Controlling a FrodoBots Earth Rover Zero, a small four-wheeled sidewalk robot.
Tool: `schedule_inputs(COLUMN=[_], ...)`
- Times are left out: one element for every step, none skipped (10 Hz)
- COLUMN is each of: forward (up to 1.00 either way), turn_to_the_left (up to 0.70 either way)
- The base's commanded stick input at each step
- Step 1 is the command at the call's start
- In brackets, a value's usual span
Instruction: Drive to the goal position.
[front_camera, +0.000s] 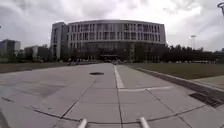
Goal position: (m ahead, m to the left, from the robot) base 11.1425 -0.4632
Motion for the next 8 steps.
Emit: schedule_inputs(forward=[0.7, 0.7, 0.7, 0.7, 0.7, 0.7, 0.7, 0.7], turn_to_the_left=[0.0, 0.0, 0.0, 0.0, 0.0, 0.0, 0.0, 0.0])
